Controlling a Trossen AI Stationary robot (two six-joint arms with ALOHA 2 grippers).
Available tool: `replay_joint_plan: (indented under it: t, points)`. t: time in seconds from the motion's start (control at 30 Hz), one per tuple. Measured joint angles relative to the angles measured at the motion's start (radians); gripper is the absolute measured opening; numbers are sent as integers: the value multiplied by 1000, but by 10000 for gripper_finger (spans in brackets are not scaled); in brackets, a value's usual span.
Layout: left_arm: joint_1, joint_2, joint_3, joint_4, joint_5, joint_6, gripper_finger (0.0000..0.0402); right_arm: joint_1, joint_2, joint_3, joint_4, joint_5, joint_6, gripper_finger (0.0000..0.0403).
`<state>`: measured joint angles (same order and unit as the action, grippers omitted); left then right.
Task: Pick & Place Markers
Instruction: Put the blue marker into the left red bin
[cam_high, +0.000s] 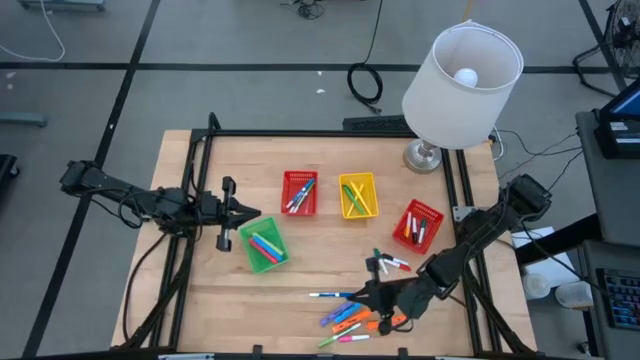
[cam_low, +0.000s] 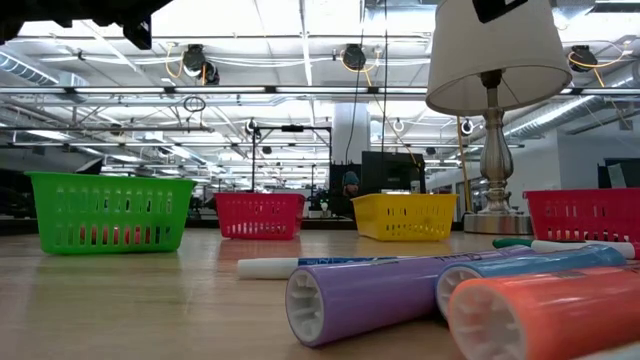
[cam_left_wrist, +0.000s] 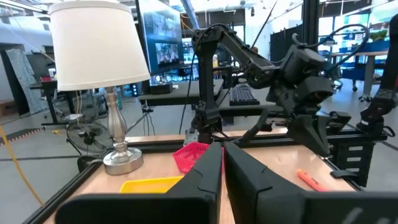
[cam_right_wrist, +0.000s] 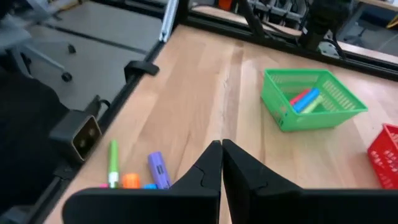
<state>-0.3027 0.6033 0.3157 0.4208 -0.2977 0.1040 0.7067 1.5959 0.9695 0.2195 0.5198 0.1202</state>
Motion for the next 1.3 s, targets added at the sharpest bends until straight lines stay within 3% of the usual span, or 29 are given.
replay_joint_plan:
  t: [0.3, 0.6, 0.83, 0.93, 1.13, 1.3]
  points:
    - [0, 0, 0, 1, 0, 25, 26, -4, 17, 39, -76, 8, -84, 0]
    - [0, 1, 0, -1, 0, -22, 26, -46, 17, 39, -56, -1, -23, 0]
    - [0, 7, 0, -7, 0, -35, 26, -93, 56, 51, -59, -108, 59, 0]
    - [0, 13, 0, -4, 0, -35, 26, -120, 117, 142, -116, -186, 91, 0]
    - [-1, 14, 0, -7, 0, -43, 26, -141, 276, 351, -309, -210, 62, 1]
    - [-1, 14, 0, -23, 7, -56, 26, -154, 351, 389, -308, -212, 44, 28]
